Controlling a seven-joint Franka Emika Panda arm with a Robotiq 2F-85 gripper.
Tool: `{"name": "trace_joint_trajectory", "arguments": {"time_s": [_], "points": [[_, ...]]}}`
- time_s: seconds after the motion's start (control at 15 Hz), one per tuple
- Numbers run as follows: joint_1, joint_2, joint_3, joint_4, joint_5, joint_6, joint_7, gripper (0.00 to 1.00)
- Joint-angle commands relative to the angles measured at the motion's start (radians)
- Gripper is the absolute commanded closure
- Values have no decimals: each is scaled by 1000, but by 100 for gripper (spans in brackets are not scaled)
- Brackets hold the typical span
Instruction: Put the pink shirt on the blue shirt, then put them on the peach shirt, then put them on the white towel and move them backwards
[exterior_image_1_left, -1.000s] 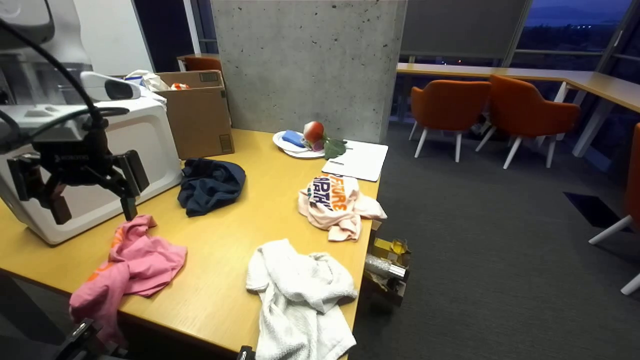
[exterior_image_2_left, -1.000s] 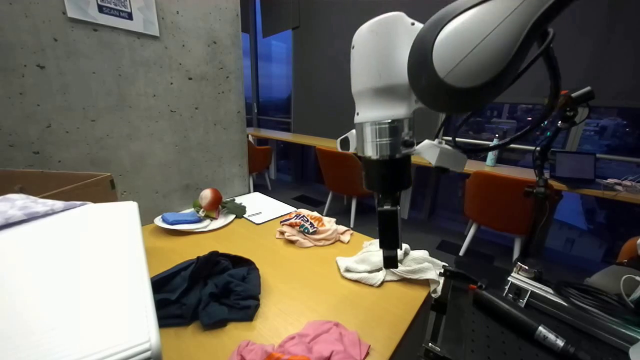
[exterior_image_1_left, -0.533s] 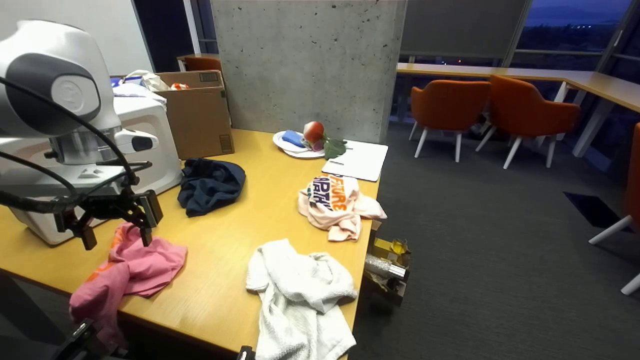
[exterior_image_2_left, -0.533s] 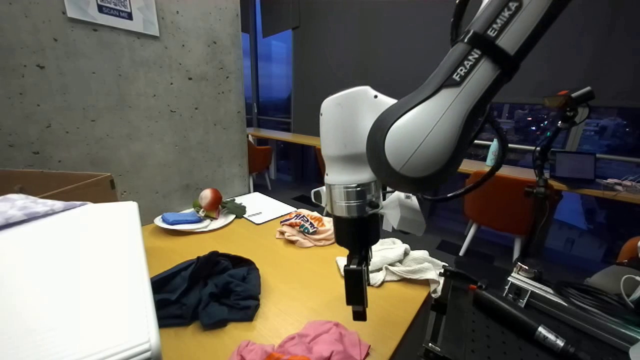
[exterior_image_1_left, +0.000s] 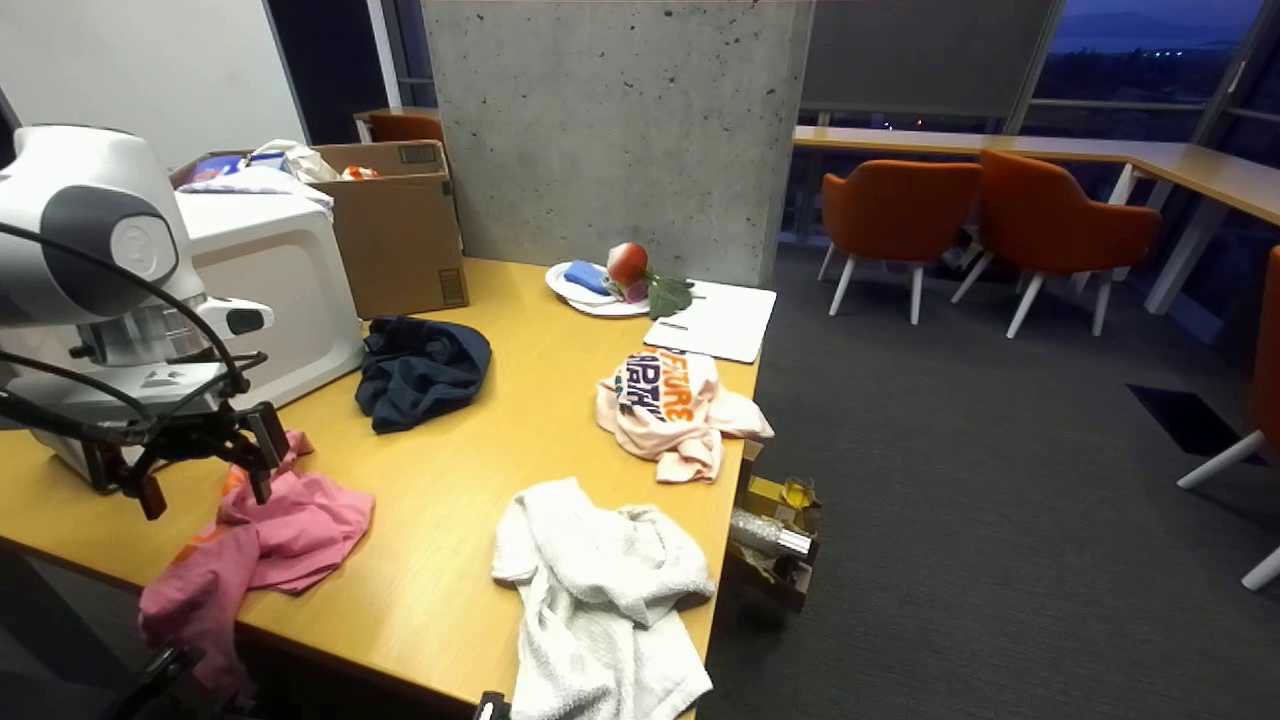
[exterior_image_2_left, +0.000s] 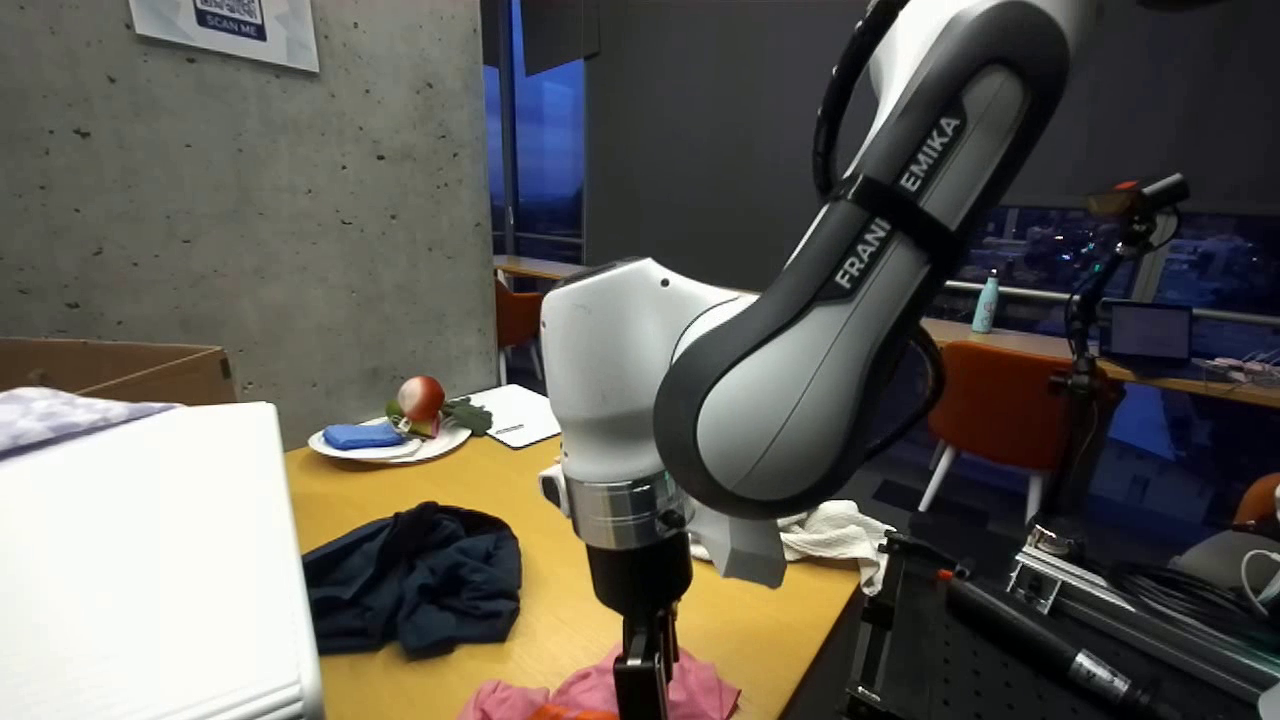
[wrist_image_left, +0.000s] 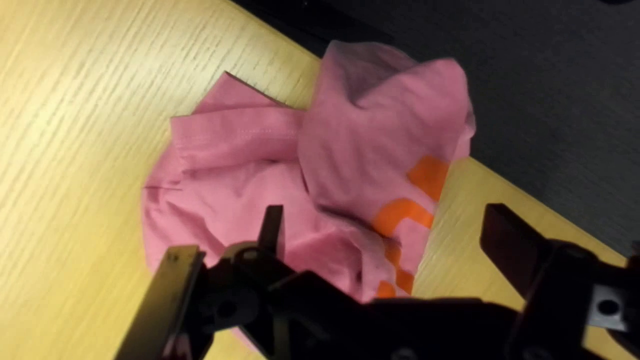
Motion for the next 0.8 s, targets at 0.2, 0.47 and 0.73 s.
{"name": "trace_joint_trajectory", "arguments": {"time_s": [0.2,0.47,0.73], "points": [[43,154,-22,137,-62,-49,32,0],[48,209,-36,204,-68,-111,53,35],[41,234,-35,255,-62,-163,53,65]]}}
